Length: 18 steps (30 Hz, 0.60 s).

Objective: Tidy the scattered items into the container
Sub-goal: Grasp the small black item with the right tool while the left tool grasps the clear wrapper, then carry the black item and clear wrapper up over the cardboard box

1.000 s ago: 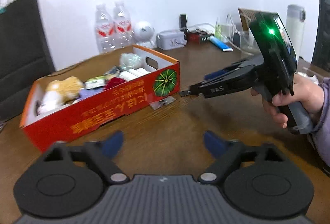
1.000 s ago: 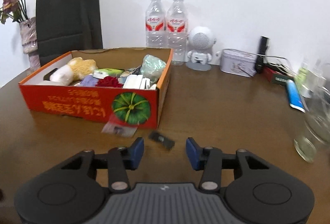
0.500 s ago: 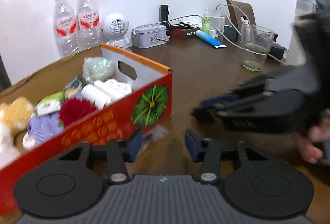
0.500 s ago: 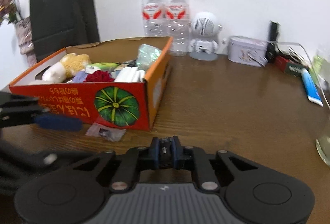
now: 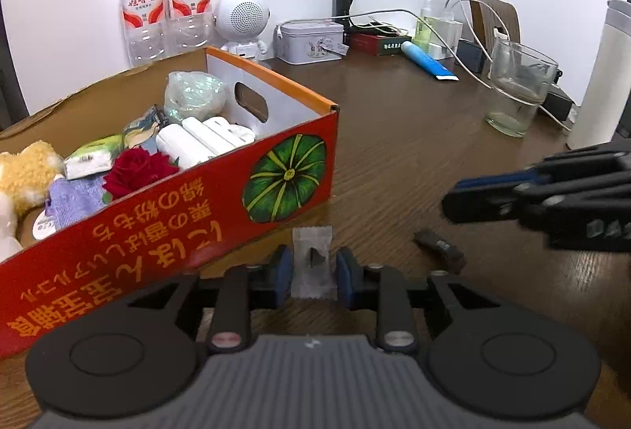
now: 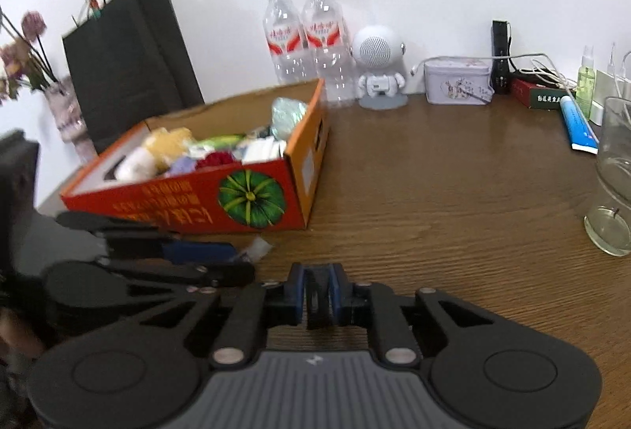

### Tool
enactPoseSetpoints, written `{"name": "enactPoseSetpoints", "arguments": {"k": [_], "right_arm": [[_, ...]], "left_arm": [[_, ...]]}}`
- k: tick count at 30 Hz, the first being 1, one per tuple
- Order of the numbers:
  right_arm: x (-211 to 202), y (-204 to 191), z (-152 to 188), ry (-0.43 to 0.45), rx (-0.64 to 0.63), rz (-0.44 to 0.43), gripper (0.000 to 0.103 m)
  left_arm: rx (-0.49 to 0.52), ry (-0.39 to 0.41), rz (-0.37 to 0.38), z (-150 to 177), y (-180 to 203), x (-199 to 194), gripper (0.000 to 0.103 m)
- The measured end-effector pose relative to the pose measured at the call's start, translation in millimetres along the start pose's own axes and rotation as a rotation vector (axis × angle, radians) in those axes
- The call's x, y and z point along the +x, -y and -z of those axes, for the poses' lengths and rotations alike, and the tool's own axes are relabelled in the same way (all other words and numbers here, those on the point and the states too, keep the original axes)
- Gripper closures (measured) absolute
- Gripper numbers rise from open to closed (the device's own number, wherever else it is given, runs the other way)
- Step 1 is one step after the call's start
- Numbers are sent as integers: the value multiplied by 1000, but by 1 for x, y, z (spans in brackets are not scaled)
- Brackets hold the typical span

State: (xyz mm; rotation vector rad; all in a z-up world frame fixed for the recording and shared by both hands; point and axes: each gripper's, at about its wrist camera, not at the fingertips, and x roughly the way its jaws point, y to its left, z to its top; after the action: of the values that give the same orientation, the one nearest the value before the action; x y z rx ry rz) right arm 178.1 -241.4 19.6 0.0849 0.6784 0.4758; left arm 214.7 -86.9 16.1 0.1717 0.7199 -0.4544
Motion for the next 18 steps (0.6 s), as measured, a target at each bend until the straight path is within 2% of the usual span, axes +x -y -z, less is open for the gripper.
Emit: {"name": "enactPoseSetpoints", "arguments": {"k": [2,5,8,11,14,17,18], "right_arm": [[-6,5,-1,19,7,26,85],[-11,14,-1,25,19,51,84],[-7,21,1,-1,43,35,83],[3,6,6,-43,-5,18,83],[15,-10,13,-63,-49,24,77],[19,-20,19,-55,-86,64,78],[20,-22,20,-54,-93,62,85]], "left_arm": [[-5,1,-14,-2,1,3,69],[-9,8,-22,0,4,0,85],[-29,7,-48,7,6,-10,86],[-63,19,-65,17,6,-28,93],[-123,63,-88,29,2,-52,94],[-159,97,-143,47,-1,-75,94],[-168,101,-165,52,-1,-82,94]]}}
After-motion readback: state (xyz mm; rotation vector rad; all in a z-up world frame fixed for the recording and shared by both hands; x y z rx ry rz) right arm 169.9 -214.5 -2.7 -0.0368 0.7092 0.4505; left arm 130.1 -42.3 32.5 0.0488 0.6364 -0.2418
